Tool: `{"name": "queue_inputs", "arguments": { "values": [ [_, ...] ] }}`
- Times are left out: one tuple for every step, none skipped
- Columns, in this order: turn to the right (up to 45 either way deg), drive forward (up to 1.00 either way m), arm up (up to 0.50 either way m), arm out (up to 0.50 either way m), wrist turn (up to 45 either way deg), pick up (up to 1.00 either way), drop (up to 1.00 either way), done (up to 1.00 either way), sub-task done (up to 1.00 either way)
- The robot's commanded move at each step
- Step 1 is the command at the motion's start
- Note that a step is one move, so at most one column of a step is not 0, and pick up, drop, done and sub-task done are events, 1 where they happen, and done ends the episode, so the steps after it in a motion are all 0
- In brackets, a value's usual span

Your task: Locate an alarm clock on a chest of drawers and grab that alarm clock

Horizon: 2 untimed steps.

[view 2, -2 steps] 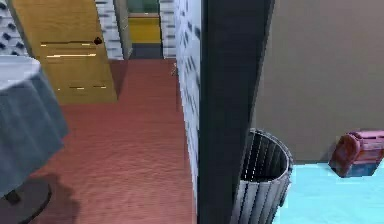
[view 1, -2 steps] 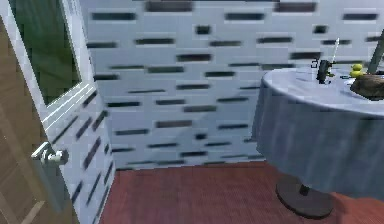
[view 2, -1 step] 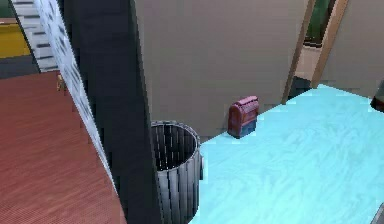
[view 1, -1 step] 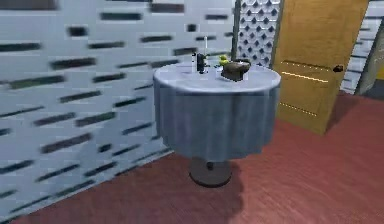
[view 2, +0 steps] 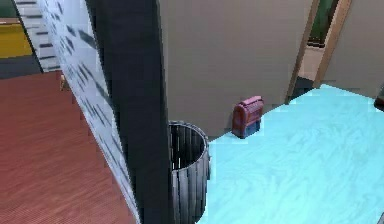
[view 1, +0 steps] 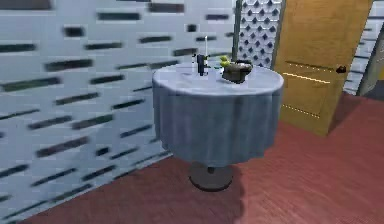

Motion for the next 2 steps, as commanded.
{"name": "queue_inputs", "arguments": {
  "values": [
    [24.0,0.0,0.0,0.0,0.0,0.0,0.0,0.0,0.0],
    [0.0,0.35,0.0,0.0,0.0,0.0,0.0,0.0,0.0]
  ]
}}
